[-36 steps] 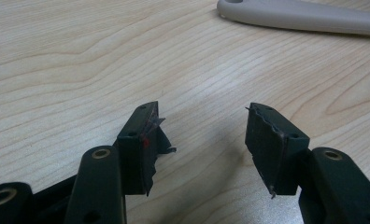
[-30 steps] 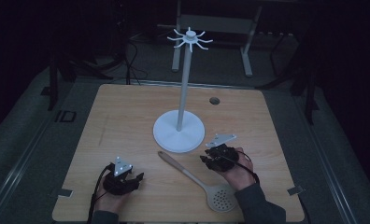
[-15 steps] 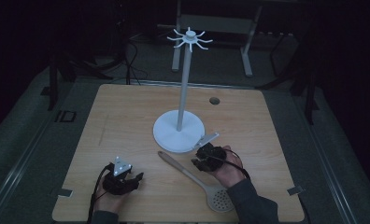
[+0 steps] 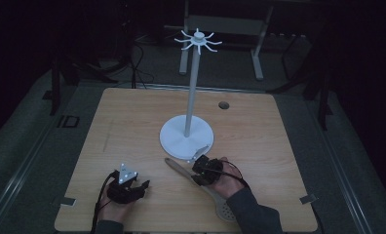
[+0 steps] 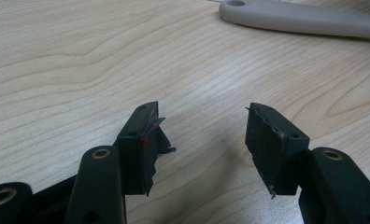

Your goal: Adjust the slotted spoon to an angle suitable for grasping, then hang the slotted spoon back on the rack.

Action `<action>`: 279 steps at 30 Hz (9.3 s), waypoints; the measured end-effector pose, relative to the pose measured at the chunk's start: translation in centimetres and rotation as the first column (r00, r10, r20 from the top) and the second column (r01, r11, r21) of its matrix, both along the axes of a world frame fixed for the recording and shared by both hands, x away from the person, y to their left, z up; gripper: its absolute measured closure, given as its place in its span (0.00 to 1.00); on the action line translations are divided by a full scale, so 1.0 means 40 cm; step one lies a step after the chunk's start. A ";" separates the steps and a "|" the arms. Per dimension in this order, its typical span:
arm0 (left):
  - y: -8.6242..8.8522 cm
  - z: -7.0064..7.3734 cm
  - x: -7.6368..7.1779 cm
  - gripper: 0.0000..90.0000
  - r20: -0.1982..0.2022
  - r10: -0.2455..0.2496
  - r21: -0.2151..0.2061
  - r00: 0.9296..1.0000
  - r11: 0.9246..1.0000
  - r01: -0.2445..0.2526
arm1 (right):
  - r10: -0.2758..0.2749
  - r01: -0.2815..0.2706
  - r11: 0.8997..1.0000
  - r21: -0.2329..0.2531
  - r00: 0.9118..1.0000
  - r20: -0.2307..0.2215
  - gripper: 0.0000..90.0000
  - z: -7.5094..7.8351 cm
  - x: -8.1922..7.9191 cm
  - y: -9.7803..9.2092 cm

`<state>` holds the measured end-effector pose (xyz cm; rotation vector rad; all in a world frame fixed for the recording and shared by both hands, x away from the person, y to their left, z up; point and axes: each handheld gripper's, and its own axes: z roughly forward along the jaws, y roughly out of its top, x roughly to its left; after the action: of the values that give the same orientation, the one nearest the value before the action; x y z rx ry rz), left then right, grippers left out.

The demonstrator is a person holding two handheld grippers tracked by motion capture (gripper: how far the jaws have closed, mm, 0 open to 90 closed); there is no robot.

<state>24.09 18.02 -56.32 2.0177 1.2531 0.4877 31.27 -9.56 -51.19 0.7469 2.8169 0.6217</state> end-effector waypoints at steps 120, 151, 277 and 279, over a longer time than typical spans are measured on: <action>-0.006 0.000 0.003 0.50 -0.001 -0.008 0.007 1.000 1.000 0.008 | -0.199 0.195 0.978 0.077 0.979 0.038 0.81 0.024 0.084 -0.105; -0.006 0.000 0.003 0.50 0.002 -0.006 0.007 1.000 1.000 0.006 | -0.302 0.240 0.924 0.299 0.936 0.181 0.81 0.117 0.080 -0.135; 0.003 0.005 0.000 0.50 0.012 0.007 -0.005 1.000 1.000 -0.007 | -0.388 0.092 0.752 0.652 0.862 0.325 0.82 0.482 0.188 -0.144; 0.003 0.004 -0.001 0.50 0.012 0.009 -0.007 1.000 1.000 -0.009 | -0.387 0.093 0.755 0.649 0.862 0.327 0.82 0.486 0.191 -0.141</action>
<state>24.07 18.16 -56.16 2.0019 1.2558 0.4984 38.93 -15.19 -31.76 0.9069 2.0255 1.4834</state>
